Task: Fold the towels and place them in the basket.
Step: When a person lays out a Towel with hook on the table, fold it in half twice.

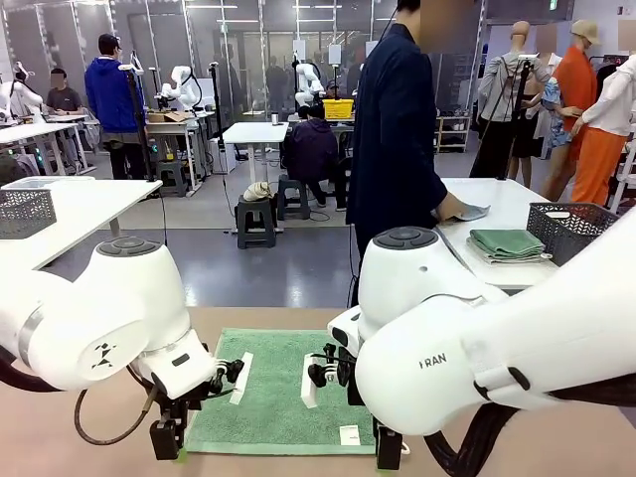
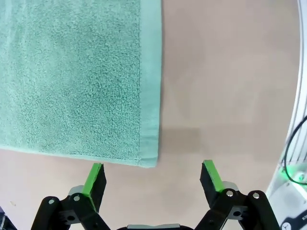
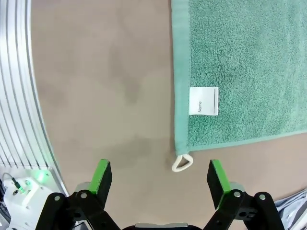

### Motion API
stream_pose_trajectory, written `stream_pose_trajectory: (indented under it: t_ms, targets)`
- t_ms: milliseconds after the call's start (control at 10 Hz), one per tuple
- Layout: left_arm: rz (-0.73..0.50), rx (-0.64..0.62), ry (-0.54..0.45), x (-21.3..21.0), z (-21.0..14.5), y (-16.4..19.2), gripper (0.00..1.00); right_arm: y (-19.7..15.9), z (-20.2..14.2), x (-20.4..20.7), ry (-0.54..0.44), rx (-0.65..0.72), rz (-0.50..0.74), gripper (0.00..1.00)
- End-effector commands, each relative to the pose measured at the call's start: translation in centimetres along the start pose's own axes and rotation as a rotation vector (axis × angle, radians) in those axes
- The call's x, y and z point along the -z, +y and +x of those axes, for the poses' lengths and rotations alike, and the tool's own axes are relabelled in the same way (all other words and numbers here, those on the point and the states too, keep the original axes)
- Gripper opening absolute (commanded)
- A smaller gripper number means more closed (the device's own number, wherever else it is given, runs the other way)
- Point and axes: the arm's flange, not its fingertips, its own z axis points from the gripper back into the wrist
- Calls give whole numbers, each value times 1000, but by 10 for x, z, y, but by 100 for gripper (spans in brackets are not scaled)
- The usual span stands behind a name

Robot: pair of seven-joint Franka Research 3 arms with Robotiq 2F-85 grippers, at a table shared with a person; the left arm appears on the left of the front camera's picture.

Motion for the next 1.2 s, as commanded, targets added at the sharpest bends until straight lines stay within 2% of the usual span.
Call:
stream_pose_trajectory:
  t_ms: [0, 400, 1100]
  targets:
    - [-17, 31, 23, 3, -5, 0, 100, -11, -3, 21, -12, -22, -22, 100]
    - [-18, 48, 14, 9, -5, -2, 100, -19, -3, 42, -7, -76, -31, 100]
    - [-11, 37, 11, 31, -1, 10, 100, -25, -8, 53, -9, -63, -27, 100]
